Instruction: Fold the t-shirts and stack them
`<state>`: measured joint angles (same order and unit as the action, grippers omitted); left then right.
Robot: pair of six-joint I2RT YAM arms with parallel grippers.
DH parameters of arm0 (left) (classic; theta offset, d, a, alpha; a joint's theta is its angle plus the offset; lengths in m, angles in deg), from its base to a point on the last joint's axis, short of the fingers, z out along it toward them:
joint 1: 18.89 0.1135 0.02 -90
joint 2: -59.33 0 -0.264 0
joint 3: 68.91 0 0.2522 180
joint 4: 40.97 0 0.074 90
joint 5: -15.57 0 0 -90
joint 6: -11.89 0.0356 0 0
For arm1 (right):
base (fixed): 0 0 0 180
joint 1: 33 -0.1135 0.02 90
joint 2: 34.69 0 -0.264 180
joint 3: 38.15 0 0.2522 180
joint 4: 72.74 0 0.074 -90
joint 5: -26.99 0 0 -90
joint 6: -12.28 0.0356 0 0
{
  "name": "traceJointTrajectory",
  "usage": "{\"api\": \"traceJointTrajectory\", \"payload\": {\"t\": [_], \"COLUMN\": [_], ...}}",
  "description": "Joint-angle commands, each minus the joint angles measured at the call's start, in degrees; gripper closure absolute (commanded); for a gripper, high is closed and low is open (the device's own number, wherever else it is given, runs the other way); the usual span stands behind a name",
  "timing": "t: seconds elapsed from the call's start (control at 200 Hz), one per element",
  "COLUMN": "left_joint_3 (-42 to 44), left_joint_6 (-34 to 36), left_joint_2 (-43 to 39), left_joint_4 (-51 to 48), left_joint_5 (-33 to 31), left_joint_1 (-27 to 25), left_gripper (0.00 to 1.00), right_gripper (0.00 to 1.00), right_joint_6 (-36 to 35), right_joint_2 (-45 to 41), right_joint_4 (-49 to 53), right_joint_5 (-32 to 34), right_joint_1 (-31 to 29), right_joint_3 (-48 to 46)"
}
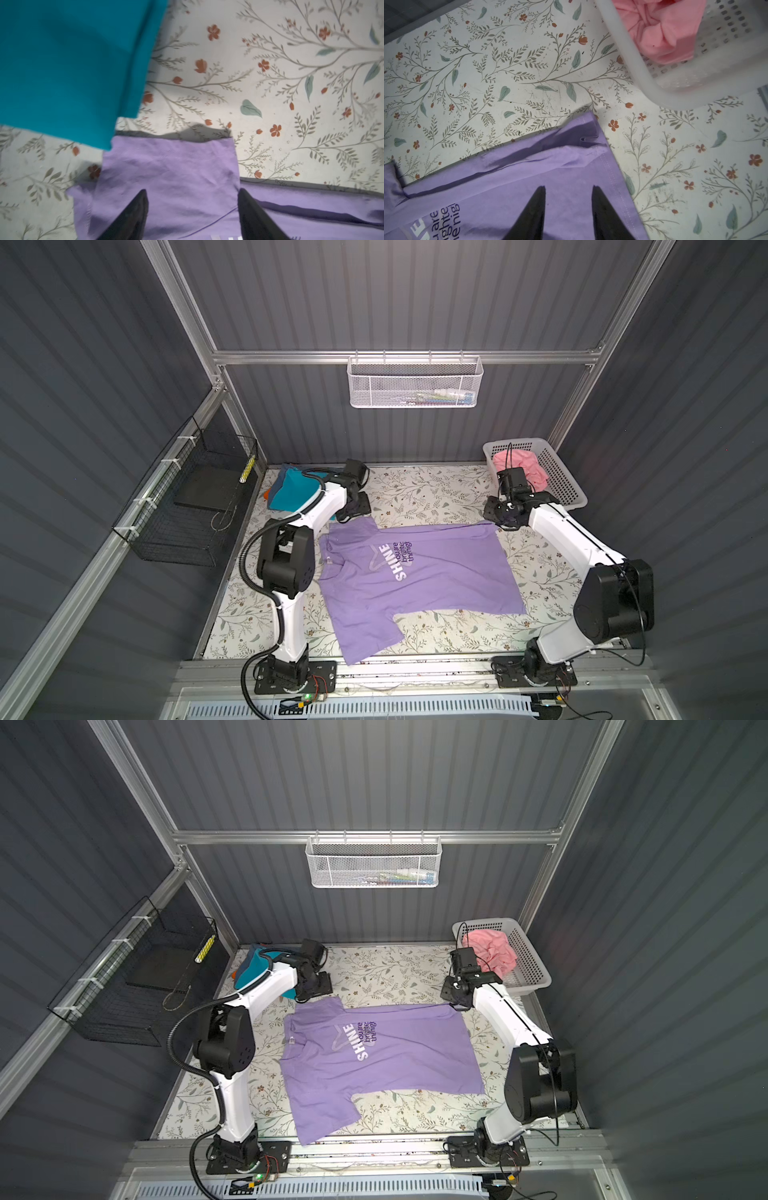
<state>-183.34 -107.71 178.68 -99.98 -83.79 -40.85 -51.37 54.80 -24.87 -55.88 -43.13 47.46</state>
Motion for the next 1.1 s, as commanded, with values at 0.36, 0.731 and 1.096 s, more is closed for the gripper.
{"api": "traceJointTrajectory", "payload": {"t": [0.36,0.731,1.096], "left_joint_3": [-16.50,-17.65,-8.22], "left_joint_6": [3.71,2.51,-4.74], "left_joint_2": [17.02,17.20,3.90], "left_joint_4": [-12.34,-15.15,-23.70], "left_joint_5": [-19.07,-19.77,-28.42], "left_joint_1": [-6.19,-6.34,-15.00], "left_gripper": [0.09,0.99,1.00], "right_gripper": [0.60,0.60,0.60], "right_joint_6": [0.24,1.01,1.53], "right_joint_2": [1.62,1.44,-2.78], "right_joint_4": [-1.17,-2.02,-1.96], "right_joint_5": [-2.52,-4.11,-4.49], "right_joint_1": [-0.15,-0.15,-1.59], "right_joint_3": [-1.90,-3.12,-5.16]}}
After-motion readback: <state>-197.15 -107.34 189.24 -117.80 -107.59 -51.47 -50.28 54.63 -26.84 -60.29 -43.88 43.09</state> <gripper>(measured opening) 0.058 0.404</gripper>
